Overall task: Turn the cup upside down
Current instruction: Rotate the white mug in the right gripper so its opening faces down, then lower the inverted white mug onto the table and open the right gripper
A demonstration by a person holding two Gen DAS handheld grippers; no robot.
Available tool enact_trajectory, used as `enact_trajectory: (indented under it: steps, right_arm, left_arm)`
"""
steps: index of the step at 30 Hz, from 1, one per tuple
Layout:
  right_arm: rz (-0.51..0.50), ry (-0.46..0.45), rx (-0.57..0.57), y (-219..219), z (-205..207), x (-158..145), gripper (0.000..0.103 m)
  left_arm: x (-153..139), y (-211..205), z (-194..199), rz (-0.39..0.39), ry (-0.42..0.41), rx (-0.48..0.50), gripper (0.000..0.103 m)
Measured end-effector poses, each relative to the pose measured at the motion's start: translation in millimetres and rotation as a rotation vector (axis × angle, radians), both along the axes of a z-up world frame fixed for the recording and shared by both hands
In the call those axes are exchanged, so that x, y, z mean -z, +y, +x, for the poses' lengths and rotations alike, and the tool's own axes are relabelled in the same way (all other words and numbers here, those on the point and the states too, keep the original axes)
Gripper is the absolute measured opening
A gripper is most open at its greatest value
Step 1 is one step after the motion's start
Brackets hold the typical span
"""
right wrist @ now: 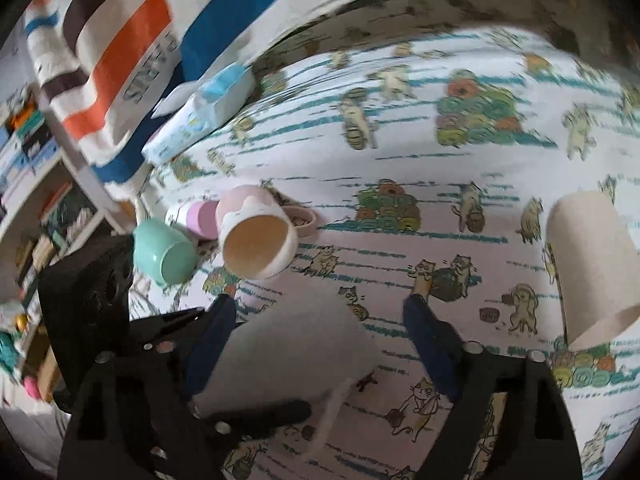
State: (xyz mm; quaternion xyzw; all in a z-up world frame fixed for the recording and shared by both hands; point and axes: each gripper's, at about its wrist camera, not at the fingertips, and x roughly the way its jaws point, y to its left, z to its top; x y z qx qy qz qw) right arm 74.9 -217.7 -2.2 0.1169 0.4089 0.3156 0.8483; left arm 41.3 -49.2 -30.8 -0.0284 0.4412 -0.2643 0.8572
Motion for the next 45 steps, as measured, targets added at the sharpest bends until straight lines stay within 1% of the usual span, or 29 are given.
enact_trajectory:
  steps: [1, 2, 4, 7, 9, 12, 14, 18, 19, 21, 23, 24, 25, 27, 28, 29, 30, 33, 34, 36, 39, 41, 45]
  right_arm:
    - [0.027, 0.029, -0.002, -2.7, 2.8, 3.7, 0.087]
    - [0.085, 0.088, 0.0, -8.7, 7.6, 11.7, 0.087]
    - [0.162, 0.159, -0.005, -14.9, 13.6, 22.7, 0.087]
    - [0.33, 0.256, -0.027, -25.1, 21.3, 35.7, 0.087]
    - [0.419, 0.319, -0.032, -28.7, 26.2, 44.6, 0.088]
    - [0.56, 0.421, -0.068, -26.6, 31.0, 59.1, 0.089]
    - [0.59, 0.437, -0.077, -24.2, 31.9, 61.2, 0.088]
    - [0.588, 0.419, -0.084, -20.7, 32.8, 56.8, 0.087]
    - [0.582, 0.406, -0.077, -21.7, 32.1, 54.4, 0.085]
    - [0.543, 0.352, -0.057, -21.9, 28.8, 45.6, 0.082]
    - [0.446, 0.25, -0.038, -23.2, 22.4, 29.8, 0.081]
    - [0.376, 0.174, -0.019, -20.6, 16.9, 17.6, 0.081]
    - [0.34, 0.135, -0.008, -18.9, 14.3, 11.1, 0.08]
    - [0.224, 0.006, 0.035, -14.2, 4.4, -9.0, 0.08]
    - [0.184, -0.041, 0.051, -12.1, 1.2, -15.8, 0.08]
    - [0.146, -0.084, 0.067, -9.9, -1.6, -22.0, 0.08]
    - [0.087, -0.147, 0.093, -5.8, -5.4, -30.6, 0.08]
    - [-0.027, -0.258, 0.135, 3.8, -10.8, -43.2, 0.08]
    - [-0.069, -0.288, 0.135, 9.5, -11.5, -45.0, 0.08]
    - [-0.141, -0.318, 0.141, 19.6, -9.8, -44.5, 0.079]
    - [-0.209, -0.325, 0.146, 30.7, -6.0, -38.3, 0.079]
    - [-0.241, -0.329, 0.154, 35.2, -4.1, -33.0, 0.079]
    - [-0.316, -0.369, 0.166, 47.0, -5.3, -25.8, 0.079]
  left_arm:
    - [-1.3, 1.5, -0.8, -0.007, -0.015, -0.012, 0.078]
    - [-4.2, 4.5, -3.8, -0.015, -0.036, -0.023, 0.078]
    - [-12.0, 5.1, -9.2, -0.03, -0.081, -0.009, 0.078]
    - [-22.4, 3.0, -17.2, -0.048, -0.138, 0.001, 0.078]
    - [-27.2, 1.4, -19.0, -0.058, -0.157, 0.006, 0.078]
    - [-31.3, 2.6, -19.5, -0.098, -0.174, -0.005, 0.078]
    - [-33.0, 2.3, -20.2, -0.107, -0.185, 0.005, 0.078]
    - [-36.7, 2.8, -23.8, -0.097, -0.205, -0.001, 0.078]
    - [-36.4, 2.4, -23.0, -0.098, -0.205, 0.001, 0.078]
    - [-34.0, 1.4, -20.1, -0.094, -0.183, 0.011, 0.078]
    - [-32.0, 0.8, -18.4, -0.083, -0.162, 0.016, 0.079]
    - [-32.0, -0.2, -17.9, -0.068, -0.167, 0.013, 0.08]
    - [-32.4, -1.1, -18.5, -0.047, -0.177, 0.011, 0.081]
    - [-34.0, -2.9, -18.5, 0.001, -0.202, 0.002, 0.081]
    - [-35.0, -2.8, -17.9, 0.012, -0.209, -0.003, 0.081]
    - [-35.3, -1.4, -16.4, 0.013, -0.208, -0.007, 0.081]
    - [-35.4, 0.3, -14.3, 0.011, -0.201, -0.011, 0.081]
    - [-33.3, 7.4, -6.2, -0.005, -0.17, -0.037, 0.081]
    - [-32.2, 10.0, -4.2, -0.011, -0.162, -0.044, 0.081]
    - [-29.5, 14.0, 0.2, -0.024, -0.146, -0.053, 0.081]
    - [-24.6, 15.3, 6.4, -0.031, -0.125, -0.05, 0.079]
    - [-19.3, 15.3, 9.7, -0.03, -0.115, -0.052, 0.076]
    - [-10.2, 17.2, 12.5, -0.019, -0.102, -0.063, 0.072]
